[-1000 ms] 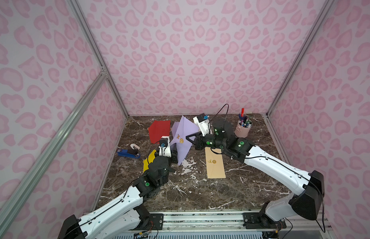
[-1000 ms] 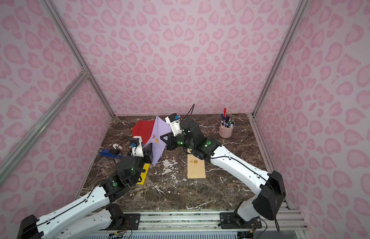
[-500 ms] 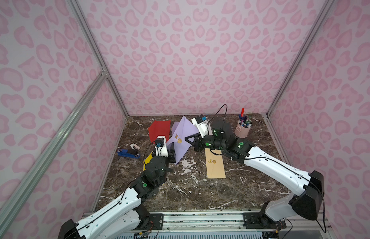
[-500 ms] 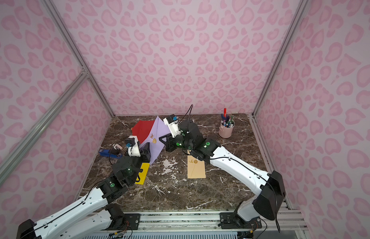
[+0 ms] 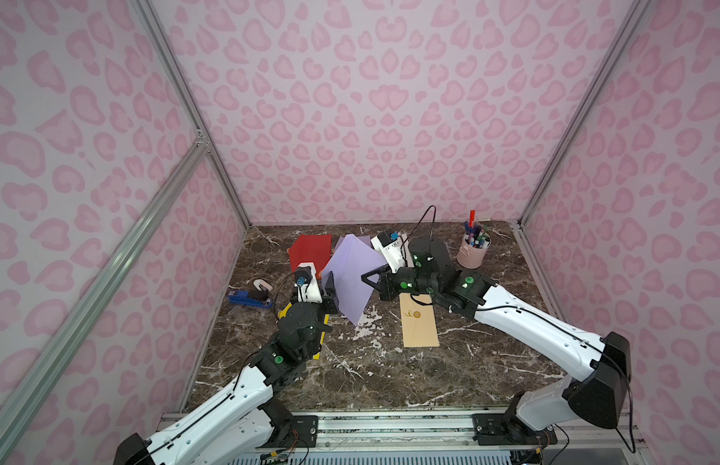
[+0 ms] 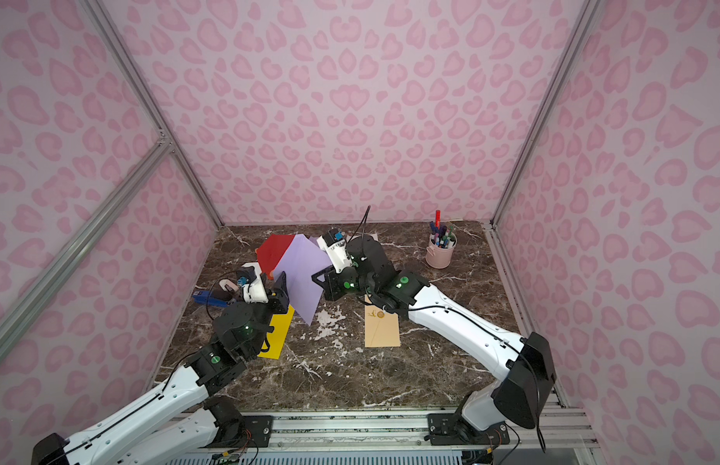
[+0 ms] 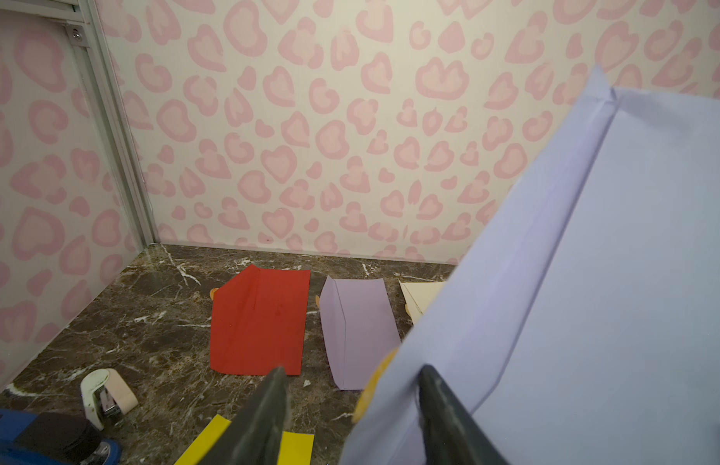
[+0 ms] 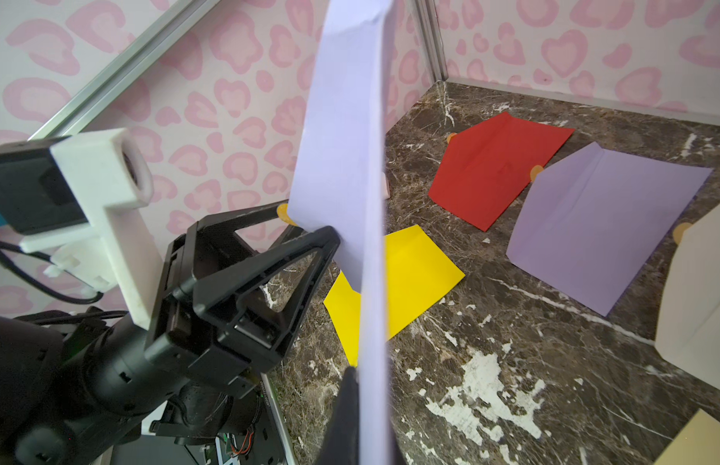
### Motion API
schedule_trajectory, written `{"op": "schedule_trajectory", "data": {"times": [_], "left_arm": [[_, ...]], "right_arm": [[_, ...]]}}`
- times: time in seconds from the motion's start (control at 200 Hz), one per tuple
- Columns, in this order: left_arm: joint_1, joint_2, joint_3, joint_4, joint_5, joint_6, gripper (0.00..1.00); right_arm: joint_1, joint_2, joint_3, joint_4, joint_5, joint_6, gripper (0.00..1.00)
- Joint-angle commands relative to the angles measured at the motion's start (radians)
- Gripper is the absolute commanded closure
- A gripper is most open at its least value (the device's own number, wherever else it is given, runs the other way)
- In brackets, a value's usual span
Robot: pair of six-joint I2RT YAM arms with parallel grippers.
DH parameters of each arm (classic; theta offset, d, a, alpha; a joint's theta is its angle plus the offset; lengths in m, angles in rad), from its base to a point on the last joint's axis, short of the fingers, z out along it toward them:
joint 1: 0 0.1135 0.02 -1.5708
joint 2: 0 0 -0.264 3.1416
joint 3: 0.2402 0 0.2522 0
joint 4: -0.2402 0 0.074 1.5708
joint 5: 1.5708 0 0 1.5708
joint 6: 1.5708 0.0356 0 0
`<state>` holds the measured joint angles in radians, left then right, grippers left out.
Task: Open the envelope
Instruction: Open the envelope flap on the envelope.
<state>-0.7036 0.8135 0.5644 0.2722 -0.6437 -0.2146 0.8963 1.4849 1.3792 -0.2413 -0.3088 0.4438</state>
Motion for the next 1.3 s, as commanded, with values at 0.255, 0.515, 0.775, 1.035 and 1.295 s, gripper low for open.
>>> {"op": "schedule_trajectory", "data": {"times": [0.255,0.515,0.775,1.035,1.295], "left_arm": [[0.048,-0.013,-0.001,-0.046,-0.006,-0.030,0.37],[0.071,0.008,0.002,-0.048,0.025,-0.041,0.36],[0.073,0.010,0.002,-0.045,0.038,-0.035,0.35],[0.076,-0.056,0.028,-0.140,-0.047,-0.056,0.35],[0.076,-0.163,0.109,-0.284,-0.098,-0.083,0.34]], "right_arm": [[0.006,-0.062,-0.062,0.016,-0.174,-0.059,1.00],[0.054,-0.087,-0.106,0.062,-0.355,-0.083,1.00],[0.061,-0.087,-0.119,0.101,-0.407,-0.076,1.00],[0.024,-0.076,-0.115,0.049,-0.388,-0.089,1.00],[-0.086,-0.039,-0.155,0.006,-0.390,-0.121,1.00]]}}
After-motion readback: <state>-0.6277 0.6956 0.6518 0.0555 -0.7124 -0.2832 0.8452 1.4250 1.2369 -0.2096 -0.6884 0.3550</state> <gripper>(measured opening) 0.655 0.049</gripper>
